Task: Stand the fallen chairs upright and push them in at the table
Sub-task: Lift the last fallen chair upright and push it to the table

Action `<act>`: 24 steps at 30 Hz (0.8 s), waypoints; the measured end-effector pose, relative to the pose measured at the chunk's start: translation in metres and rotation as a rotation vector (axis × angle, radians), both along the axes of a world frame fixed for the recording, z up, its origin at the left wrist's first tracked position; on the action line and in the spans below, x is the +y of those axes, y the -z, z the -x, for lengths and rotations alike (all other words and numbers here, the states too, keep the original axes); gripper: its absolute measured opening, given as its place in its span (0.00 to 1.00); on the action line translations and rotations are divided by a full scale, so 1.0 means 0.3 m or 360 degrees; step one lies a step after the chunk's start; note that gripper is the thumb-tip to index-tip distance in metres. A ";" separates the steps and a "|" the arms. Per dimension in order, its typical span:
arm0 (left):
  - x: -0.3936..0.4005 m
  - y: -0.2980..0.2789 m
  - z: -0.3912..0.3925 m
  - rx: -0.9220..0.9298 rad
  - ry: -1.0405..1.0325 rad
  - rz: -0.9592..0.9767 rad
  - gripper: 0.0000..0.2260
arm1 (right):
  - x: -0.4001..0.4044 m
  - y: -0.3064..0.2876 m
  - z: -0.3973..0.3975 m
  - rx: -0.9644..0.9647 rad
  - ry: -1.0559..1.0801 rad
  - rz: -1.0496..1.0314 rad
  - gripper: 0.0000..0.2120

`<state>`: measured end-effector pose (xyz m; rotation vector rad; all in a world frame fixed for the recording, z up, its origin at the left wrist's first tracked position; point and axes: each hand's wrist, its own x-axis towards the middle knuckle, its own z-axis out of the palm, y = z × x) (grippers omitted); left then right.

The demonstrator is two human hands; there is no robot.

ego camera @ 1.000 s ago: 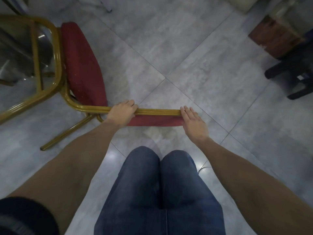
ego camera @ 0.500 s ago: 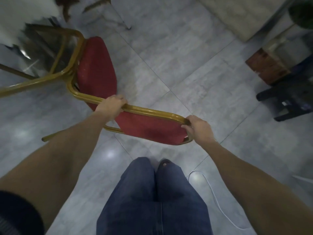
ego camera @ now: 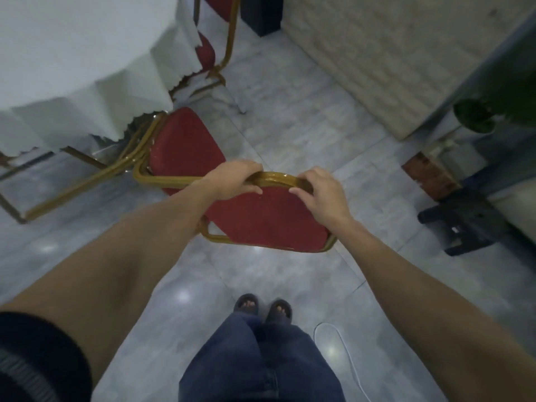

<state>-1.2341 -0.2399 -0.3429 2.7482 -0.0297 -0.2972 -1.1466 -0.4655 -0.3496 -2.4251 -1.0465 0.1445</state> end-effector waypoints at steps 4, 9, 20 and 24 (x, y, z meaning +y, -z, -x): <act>0.043 -0.121 0.058 -0.0213 -0.0134 0.0002 0.16 | 0.068 -0.145 -0.003 -0.0058 0.0005 -0.0224 0.16; 0.109 -0.201 0.166 -0.0435 -0.0427 0.0116 0.14 | 0.014 -0.174 -0.031 0.0064 0.0039 -0.0376 0.19; 0.167 -0.215 0.617 -0.0614 -0.1059 0.0154 0.12 | 0.218 -0.341 -0.077 -0.0106 -0.0367 -0.0141 0.17; 0.096 -0.161 0.801 -0.0456 -0.1252 0.0094 0.13 | 0.298 -0.374 0.024 -0.0320 -0.0740 -0.0002 0.14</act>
